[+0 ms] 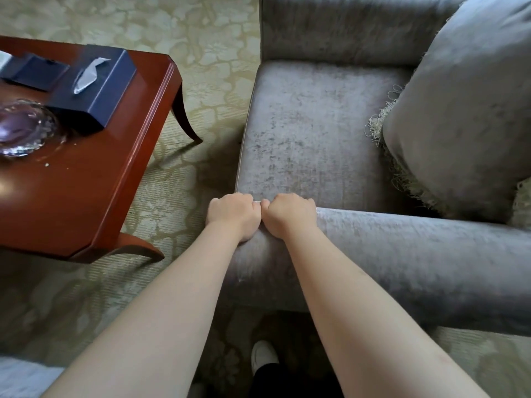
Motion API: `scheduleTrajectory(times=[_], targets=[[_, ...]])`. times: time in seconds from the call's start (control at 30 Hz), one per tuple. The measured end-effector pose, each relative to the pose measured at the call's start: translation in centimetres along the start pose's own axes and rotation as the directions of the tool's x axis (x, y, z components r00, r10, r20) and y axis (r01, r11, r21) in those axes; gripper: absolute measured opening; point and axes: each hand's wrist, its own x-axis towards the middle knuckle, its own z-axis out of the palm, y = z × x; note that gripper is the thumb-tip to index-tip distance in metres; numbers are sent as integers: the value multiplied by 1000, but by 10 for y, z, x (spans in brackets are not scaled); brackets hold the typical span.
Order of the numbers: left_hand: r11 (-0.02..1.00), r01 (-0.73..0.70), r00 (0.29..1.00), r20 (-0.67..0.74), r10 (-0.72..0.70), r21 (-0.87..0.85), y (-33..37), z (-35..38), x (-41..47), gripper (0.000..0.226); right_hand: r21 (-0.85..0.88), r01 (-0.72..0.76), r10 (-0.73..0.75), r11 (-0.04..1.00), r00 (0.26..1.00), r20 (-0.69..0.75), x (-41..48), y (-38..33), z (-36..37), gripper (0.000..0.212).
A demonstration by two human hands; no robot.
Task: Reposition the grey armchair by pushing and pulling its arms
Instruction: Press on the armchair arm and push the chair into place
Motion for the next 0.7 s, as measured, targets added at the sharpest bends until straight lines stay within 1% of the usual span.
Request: scheduleTrajectory(times=[0.13,0.27,0.33,0.47,0.53,0.57,0.63,0.67,0.7], targets=[[999,-9,999,38,8,31,6,-1,-10,47,-32,12,-11,999,999,49,-11,2,-6,47],[1000,1,1000,1,-1,28,8,9,-28,45,-40,18,-17,999,999,40,-27,4,0,48],[1000,19,1000,-11,-19,6,5,12,-32,42,-25,8,-7,1000,1000,26,-31,4,3,51],[999,39,999,-17,-39,-11,4,8,-27,40,12,10,-9,1000,998,-54,-31,5,5,52],[998,41,999,30,-40,-45,2,7,-26,42,61,19,-14,998,997,-72,-33,7,3,50],[998,40,996,76,-36,-43,0,5,-25,43,87,30,-24,996,997,-72,-35,8,2,49],[999,40,982,182,-40,6,0,2,-21,44,119,74,-64,990,994,-88,-43,15,-3,45],[997,59,972,226,-70,53,4,0,-19,44,117,103,-90,988,989,-114,-48,23,-6,43],[986,142,955,252,-159,82,11,-4,-16,45,105,128,-112,986,983,-147,-53,36,-10,41]])
